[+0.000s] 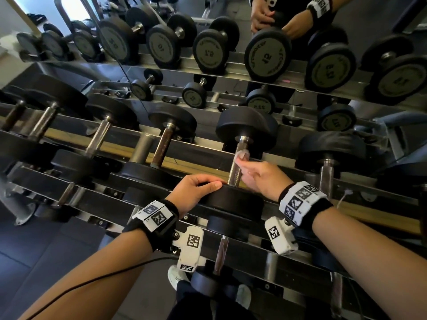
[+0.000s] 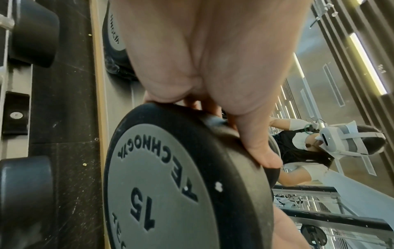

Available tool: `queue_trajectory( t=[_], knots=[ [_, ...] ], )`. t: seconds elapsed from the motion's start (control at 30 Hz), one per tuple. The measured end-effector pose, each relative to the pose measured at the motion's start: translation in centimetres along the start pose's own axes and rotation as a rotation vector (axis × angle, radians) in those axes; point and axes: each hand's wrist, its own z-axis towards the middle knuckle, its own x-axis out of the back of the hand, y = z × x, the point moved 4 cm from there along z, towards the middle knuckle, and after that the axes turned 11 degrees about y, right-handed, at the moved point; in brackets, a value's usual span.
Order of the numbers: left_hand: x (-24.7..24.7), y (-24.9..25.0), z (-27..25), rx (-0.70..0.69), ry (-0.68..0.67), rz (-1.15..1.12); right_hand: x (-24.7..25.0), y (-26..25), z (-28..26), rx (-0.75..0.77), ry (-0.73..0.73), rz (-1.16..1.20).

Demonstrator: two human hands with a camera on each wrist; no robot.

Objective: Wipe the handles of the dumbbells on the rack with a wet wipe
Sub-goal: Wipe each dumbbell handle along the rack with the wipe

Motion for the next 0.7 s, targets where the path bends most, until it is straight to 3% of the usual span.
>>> queue_trajectory(
  t=[0.07,0.17,0.23,0.27,0.37,0.47,0.53,0.6,0.7],
  knots=[
    [-0.1,-0.3,0.1,0.001,0.001,-0.024,0.0,0.2,-0.9,0.002,-0.082,-0.026],
    [-0.1,-0.5,0.3,-0.012,0.014,-0.066,0.4,0.8,-1.8,0.083,-0.126,-0.350],
    [-0.2,-0.6,0.3,-0.011,0.020,-0.068,1.0,0.7,-2.0,0.098,-0.170,-0.412],
    [-0.2,-0.6,0.3,-0.007,0.026,-0.067,1.0,0.8,-1.9,0.067,-0.182,-0.367],
    [-0.2,-0.5,0.2,0.002,0.042,-0.069,0.7,1.3,-1.4,-0.249,-0.267,0.196],
    [-0.2,-0.5,0.0,-0.001,0.049,-0.069,2.8,1.2,-0.5,-0.288,-0.189,0.321],
    [-0.2,-0.4,-0.1,0.004,0.051,-0.063,4.6,1.9,0.6,-0.300,-0.008,0.475],
    [-0.3,-0.2,-0.1,0.008,0.052,-0.058,5.6,2.4,1.4,-0.200,0.175,0.346],
    [-0.3,0.1,-0.3,0.015,0.050,-0.061,4.4,2.9,2.2,-0.185,0.183,0.232]
  ],
)
